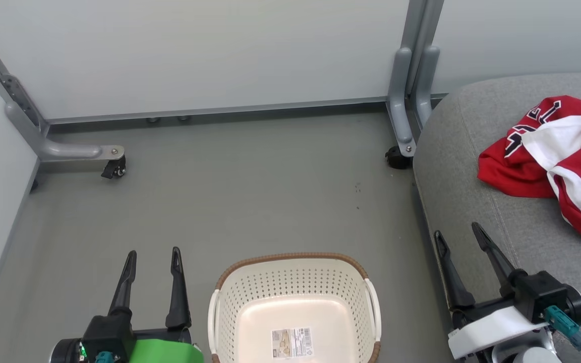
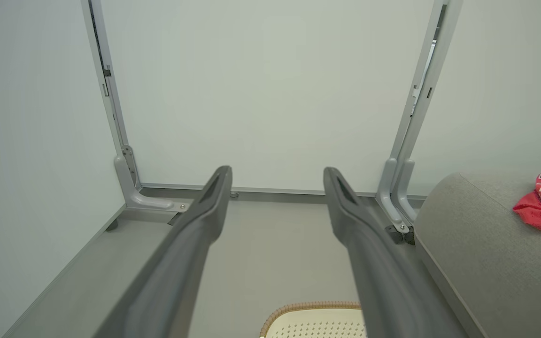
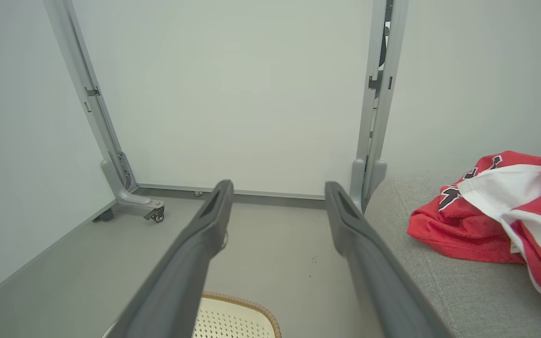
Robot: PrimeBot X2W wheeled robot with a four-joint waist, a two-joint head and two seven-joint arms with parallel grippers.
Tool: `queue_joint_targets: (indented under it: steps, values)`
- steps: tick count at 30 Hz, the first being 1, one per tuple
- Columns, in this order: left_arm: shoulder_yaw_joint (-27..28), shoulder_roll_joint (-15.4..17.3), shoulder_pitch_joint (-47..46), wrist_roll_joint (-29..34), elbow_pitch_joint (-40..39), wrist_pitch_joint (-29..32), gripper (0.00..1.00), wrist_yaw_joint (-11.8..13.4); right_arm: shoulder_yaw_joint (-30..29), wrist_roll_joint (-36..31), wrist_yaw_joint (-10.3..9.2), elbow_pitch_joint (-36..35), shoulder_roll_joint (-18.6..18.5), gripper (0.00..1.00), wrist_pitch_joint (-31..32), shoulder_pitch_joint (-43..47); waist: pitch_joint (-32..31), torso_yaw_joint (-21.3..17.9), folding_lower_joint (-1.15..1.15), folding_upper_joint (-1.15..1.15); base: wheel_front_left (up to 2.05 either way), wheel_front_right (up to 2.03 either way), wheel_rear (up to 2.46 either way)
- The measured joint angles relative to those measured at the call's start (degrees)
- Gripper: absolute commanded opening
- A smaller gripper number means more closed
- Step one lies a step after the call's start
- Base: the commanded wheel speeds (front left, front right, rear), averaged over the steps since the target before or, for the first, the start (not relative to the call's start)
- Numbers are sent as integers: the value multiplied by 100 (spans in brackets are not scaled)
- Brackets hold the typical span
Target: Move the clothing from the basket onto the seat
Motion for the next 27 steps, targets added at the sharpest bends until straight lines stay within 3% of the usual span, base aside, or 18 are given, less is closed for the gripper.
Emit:
queue_joint_targets:
  steps: [11, 27]
  values:
    - [-76, -1, 492, 43, -197, 0, 100, -221, -134, -25, -1, -57, 73, 100, 1, 372, -312, 47, 0, 0, 0, 0, 0]
    - [-13, -1, 567, 46, -185, 0, 100, -238, -148, -25, -1, -102, 134, 100, 1, 473, -338, -18, 0, 0, 0, 0, 0]
